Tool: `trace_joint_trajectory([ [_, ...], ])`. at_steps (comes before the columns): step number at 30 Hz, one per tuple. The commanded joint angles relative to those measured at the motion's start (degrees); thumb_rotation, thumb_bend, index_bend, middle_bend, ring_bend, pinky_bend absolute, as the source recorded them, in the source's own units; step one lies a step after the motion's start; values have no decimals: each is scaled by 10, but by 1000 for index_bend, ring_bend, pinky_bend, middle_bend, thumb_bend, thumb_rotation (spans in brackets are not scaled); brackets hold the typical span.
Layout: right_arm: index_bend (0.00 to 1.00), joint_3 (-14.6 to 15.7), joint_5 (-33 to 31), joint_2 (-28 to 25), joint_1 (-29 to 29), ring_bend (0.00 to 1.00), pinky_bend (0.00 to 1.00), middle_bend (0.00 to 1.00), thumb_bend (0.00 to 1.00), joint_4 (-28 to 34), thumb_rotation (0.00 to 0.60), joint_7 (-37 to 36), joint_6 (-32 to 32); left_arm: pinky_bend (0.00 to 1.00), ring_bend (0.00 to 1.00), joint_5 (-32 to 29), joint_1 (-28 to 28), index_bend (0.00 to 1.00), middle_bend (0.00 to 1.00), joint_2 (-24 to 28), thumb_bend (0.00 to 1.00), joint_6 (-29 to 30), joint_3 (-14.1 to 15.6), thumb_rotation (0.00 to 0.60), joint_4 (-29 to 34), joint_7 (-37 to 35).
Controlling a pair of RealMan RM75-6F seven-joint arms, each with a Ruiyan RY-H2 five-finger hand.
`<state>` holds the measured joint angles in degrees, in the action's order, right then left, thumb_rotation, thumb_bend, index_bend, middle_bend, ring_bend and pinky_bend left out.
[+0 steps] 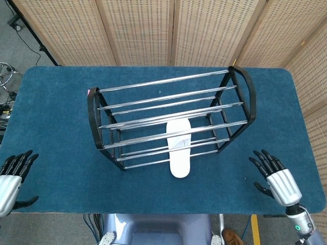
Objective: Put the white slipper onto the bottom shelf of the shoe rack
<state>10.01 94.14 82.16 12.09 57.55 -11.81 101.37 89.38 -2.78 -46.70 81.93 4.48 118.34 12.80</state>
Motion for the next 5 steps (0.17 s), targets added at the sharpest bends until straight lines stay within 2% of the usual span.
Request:
trace_joint_trajectory([
  [1,61,-10,-56,-130,-43,0,32,0,123,229,600,86,-46,0,0,8,4,0,0,1,95,4,2,600,3,-8],
  [5,19,-20,-61,-161,-53,0,0,0,103,282,600,114,-38,0,0,18,4,0,0,6,95,6,3,600,-1,-23],
])
